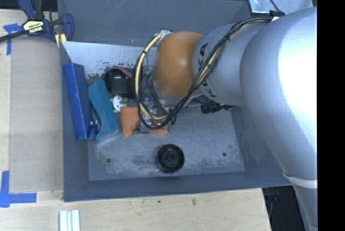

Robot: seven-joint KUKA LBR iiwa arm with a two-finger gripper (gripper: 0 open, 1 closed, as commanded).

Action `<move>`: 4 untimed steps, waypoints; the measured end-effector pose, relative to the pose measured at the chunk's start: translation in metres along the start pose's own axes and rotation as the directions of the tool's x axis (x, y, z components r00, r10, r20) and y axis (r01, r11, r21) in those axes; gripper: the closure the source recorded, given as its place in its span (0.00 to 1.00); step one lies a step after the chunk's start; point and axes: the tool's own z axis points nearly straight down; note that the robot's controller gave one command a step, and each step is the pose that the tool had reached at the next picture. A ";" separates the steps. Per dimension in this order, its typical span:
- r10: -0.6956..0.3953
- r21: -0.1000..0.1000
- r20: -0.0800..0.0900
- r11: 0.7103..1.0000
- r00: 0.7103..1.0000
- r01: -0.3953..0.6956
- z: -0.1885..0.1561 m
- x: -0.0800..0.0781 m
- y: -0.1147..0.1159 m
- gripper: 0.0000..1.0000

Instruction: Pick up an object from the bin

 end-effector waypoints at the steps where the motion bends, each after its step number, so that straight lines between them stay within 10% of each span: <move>1: 0.000 0.002 -0.004 1.000 1.000 0.000 -0.003 0.001 -0.001 1.00; 4: 0.001 0.001 -0.002 1.000 1.000 -0.001 -0.063 0.000 -0.001 1.00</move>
Offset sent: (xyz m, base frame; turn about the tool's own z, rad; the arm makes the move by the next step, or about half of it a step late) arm 0.0000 0.0000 0.0926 0.0000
